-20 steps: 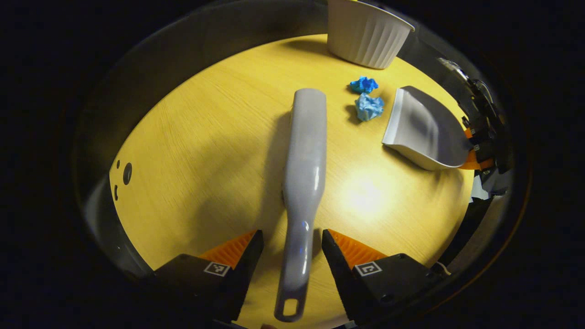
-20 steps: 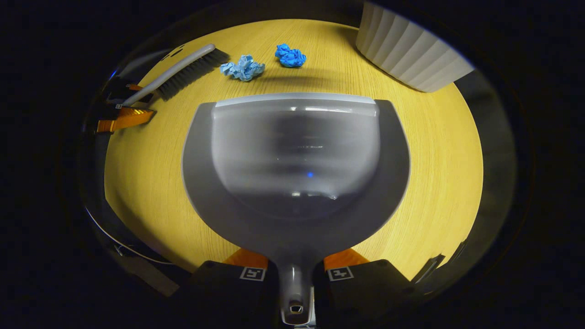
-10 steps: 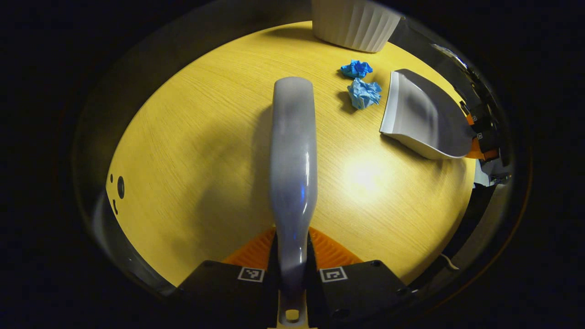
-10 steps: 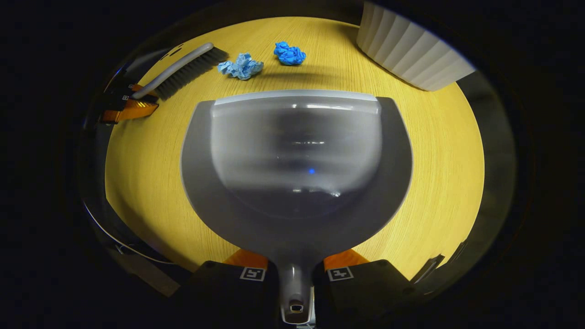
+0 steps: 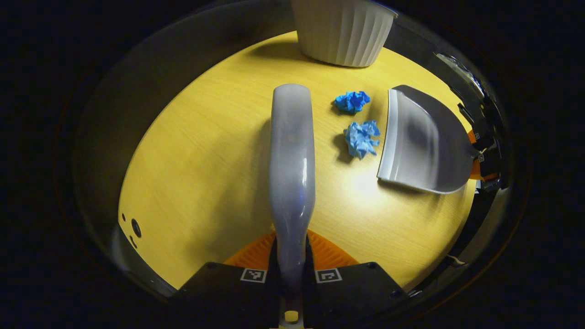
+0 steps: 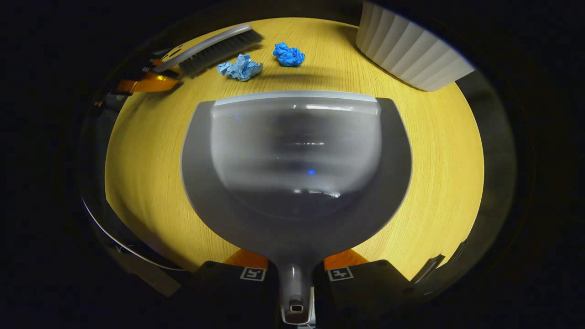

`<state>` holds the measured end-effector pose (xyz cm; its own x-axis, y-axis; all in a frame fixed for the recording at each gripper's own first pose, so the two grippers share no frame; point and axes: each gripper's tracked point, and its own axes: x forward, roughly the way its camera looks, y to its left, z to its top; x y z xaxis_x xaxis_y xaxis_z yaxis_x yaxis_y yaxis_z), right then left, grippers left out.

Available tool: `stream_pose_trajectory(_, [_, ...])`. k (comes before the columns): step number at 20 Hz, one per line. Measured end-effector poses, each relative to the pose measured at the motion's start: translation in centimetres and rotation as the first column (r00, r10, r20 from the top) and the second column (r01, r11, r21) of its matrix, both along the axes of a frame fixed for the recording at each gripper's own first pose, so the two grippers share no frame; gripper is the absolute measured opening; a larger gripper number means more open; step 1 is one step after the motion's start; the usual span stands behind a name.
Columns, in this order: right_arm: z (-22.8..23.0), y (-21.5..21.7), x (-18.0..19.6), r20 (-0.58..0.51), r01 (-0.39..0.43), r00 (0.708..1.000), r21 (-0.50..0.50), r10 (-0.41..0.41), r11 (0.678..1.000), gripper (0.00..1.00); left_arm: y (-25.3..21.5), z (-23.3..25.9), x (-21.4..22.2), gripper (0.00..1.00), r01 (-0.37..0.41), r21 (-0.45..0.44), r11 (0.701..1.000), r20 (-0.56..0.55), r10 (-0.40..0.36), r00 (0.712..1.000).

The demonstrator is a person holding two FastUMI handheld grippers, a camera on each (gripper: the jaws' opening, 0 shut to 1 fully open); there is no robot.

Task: Pick up the small broom and dustpan from the desktop, sweep the trash into the dustpan with the broom, and then empty the trash into the garbage bin.

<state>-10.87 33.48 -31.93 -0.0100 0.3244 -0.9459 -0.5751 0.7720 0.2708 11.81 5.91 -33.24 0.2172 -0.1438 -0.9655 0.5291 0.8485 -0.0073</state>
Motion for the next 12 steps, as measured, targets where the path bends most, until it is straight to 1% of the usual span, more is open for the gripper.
stream_pose_trajectory(3, [0.0, 0.0, 0.0, -0.005, -0.003, 1.000, -0.001, 0.003, 1.000, 0.34, -2.5, -0.4, 1.3, 0.24, 0.073, -0.005, 0.997, -0.035, -0.073, 0.997])
stream_pose_trajectory(4, [0.0, 0.0, 0.1, -0.005, -0.003, 1.000, 0.000, 0.003, 1.000, 0.34, -3.2, -0.5, 1.6, 0.27, 0.102, -0.003, 0.995, -0.049, -0.102, 0.994])
stream_pose_trajectory(5, [0.0, 0.0, 0.1, -0.003, -0.003, 1.000, 0.000, 0.003, 1.000, 0.34, -3.9, -0.5, 1.9, 0.24, 0.123, -0.001, 0.992, -0.058, -0.123, 0.991])
stream_pose_trajectory(8, [0.2, -0.1, 0.1, -0.003, -0.005, 1.000, 0.003, 0.005, 1.000, 0.34, -5.6, -0.2, 2.2, 0.24, 0.167, -0.002, 0.986, -0.075, -0.166, 0.983])
stream_pose_trajectory(12, [0.1, 0.2, 0.1, -0.002, -0.008, 1.000, 0.008, 0.008, 1.000, 0.34, -8.8, -0.3, 0.0, 0.24, 0.198, -0.091, 0.976, -0.130, -0.209, 0.969])
